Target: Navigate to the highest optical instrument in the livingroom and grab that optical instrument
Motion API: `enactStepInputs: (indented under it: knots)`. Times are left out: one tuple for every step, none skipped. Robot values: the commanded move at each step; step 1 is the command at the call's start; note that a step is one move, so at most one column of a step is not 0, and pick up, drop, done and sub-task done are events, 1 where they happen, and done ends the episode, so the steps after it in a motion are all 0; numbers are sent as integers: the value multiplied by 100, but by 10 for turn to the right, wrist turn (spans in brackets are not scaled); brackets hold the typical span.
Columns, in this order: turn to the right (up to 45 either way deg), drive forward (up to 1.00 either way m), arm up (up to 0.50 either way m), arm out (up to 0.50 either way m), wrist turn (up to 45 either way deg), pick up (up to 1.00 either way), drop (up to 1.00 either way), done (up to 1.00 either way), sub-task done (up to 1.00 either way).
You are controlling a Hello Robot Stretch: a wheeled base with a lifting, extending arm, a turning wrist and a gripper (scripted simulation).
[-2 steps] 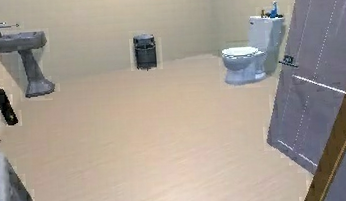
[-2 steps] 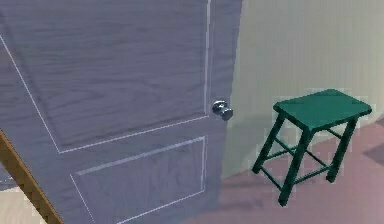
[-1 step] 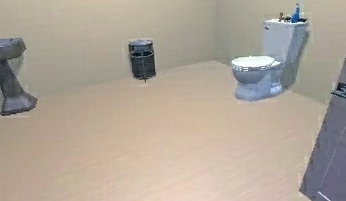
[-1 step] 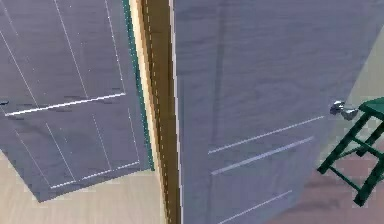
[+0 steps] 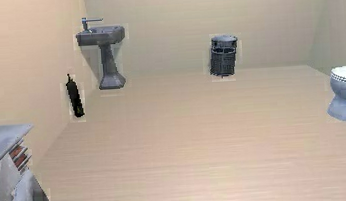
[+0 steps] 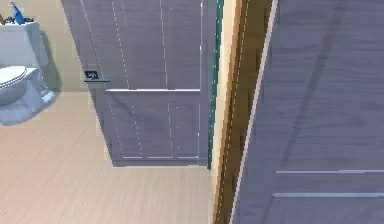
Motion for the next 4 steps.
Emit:
enactStepInputs:
  knots:
    - [-30,0,0,0,0,0,0,0,0]
    - [0,5,0,0,0,0,0,0,0]
    - [420,0,0,0,0,0,0,0,0]
    - [0,100,0,0,0,0,0,0,0]
